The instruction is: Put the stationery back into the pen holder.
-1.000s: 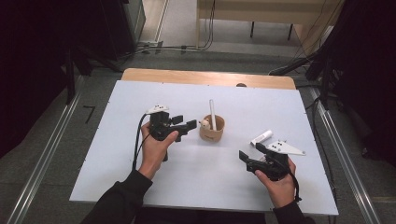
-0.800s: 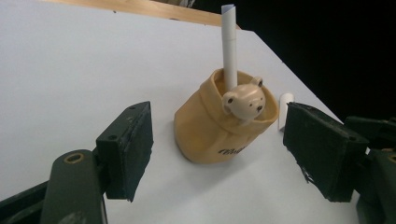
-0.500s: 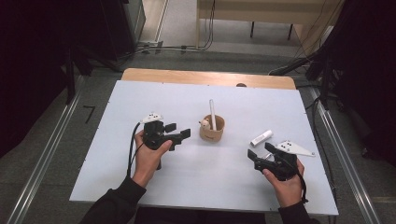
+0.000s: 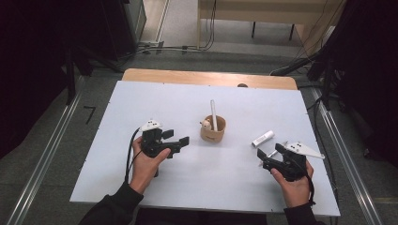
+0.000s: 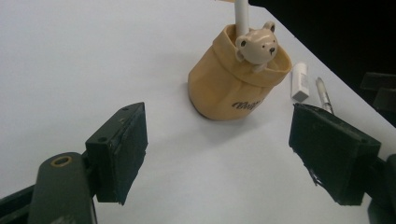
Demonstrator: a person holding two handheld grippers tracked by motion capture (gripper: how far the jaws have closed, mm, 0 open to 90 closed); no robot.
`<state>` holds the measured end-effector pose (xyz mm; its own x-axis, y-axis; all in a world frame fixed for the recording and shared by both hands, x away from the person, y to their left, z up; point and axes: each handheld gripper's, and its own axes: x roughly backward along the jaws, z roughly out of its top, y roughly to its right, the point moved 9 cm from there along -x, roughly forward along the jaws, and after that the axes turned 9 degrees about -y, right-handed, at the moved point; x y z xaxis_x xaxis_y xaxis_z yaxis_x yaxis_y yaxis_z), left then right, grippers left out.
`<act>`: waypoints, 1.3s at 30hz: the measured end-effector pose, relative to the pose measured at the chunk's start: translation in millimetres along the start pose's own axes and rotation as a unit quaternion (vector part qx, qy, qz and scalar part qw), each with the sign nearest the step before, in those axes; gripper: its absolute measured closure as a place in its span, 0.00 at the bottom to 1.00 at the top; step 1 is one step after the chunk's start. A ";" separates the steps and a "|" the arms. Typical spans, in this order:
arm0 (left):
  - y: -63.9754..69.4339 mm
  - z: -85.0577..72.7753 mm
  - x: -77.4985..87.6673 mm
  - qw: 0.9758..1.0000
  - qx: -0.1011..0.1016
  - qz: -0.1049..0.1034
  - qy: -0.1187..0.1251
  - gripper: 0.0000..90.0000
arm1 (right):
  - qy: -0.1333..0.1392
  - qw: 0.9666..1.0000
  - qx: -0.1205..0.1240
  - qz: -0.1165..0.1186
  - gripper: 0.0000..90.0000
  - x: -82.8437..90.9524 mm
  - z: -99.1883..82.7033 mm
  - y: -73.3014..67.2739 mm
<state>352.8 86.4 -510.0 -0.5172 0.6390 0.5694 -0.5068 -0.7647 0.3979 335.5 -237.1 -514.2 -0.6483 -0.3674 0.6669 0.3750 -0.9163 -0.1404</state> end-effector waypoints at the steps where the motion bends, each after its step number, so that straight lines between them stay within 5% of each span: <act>1: -0.1 -1.3 0.2 1.000 0.002 0.000 -0.001 0.22 | 0.001 1.000 -0.001 -0.004 0.24 -0.2 0.1 2.5; 14: -1.4 -7.2 1.7 1.000 0.000 0.001 -0.006 0.22 | -0.012 0.996 -0.036 -0.084 0.24 -8.0 -3.2 41.5; 23: -2.5 -9.7 -1.4 1.000 0.000 0.003 -0.012 0.22 | -0.039 0.988 -0.074 -0.129 0.24 -22.3 -5.2 68.2; 39: -3.5 -11.4 -3.4 1.000 0.001 0.002 -0.015 0.22 | -0.072 0.980 -0.086 -0.165 0.25 -44.7 -4.4 79.3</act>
<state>348.5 87.9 -521.5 -0.4978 0.6328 0.5931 -0.5036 -0.7677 0.3964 391.3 -294.0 -558.3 -0.6109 -0.0317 0.7910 0.0348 -0.9993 -0.0132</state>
